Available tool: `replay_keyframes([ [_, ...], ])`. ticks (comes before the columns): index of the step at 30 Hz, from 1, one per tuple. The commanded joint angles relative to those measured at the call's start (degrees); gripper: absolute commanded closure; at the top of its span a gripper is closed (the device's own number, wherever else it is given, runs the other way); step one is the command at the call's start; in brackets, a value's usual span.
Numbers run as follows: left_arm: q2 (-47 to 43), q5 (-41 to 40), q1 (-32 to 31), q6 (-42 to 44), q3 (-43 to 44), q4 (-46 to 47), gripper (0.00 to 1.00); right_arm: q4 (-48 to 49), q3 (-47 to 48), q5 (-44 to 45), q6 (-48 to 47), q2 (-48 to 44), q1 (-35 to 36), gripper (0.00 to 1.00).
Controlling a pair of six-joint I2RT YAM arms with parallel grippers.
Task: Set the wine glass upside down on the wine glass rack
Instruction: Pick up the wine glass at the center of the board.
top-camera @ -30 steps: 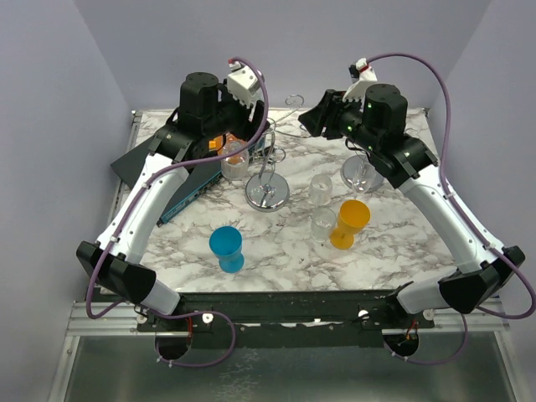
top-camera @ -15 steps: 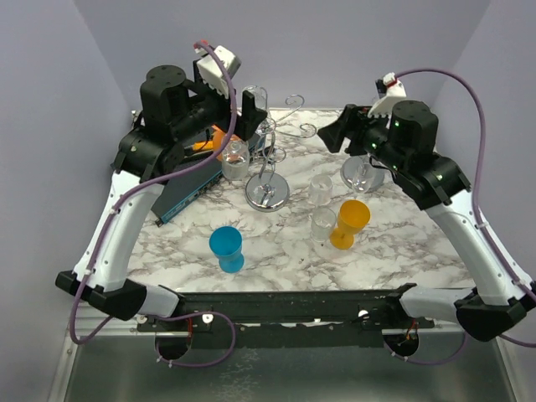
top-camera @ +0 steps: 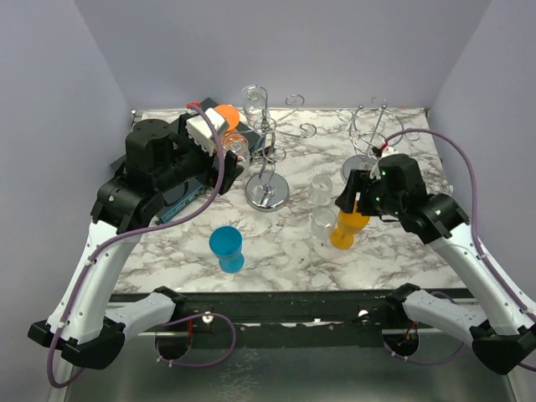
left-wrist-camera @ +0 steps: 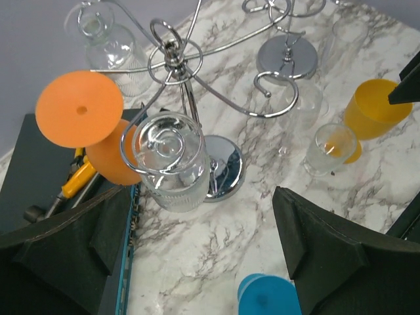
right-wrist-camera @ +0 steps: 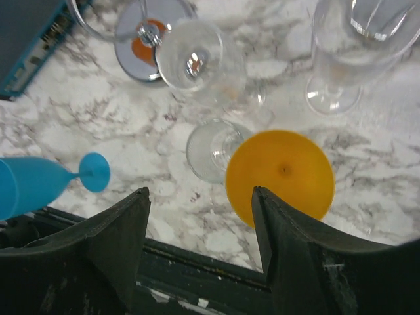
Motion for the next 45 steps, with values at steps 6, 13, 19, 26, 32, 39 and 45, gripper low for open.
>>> replay_keyframes([
  [6, -3.37, -1.08, 0.05, 3.48, -5.95, -3.0, 0.01, 0.39, -8.91, -3.53, 2.69, 2.82, -0.22, 0.35],
  [13, -3.94, -0.74, 0.05, 2.86, -6.34, -3.0, 0.01, 3.39, -10.66, -1.95, 1.61, 4.88, -0.22, 0.49],
  [19, -3.92, 0.22, 0.05, 2.55, -6.77, -2.99, 0.01, 2.62, -10.7, 0.97, 1.48, 5.2, -0.22, 0.75],
  [26, -3.4, 2.35, 0.05, 1.52, -5.67, -3.0, 0.01, -3.56, -6.9, 4.6, 1.19, 2.8, -0.27, 1.0],
  [32, -2.67, 5.39, 0.05, -0.28, -4.9, -2.92, 0.01, -12.1, 1.69, 8.37, 0.67, 1.4, -0.27, 1.0],
  [39, -0.28, 8.5, 0.05, -2.55, -3.42, -1.97, 0.01, -20.84, 12.39, 10.08, -0.02, 0.96, -0.23, 1.0],
  [45, 3.04, 11.1, 0.05, -5.14, -0.1, -1.02, 0.01, -24.82, 26.37, 8.61, -1.52, 2.87, -0.23, 1.0],
])
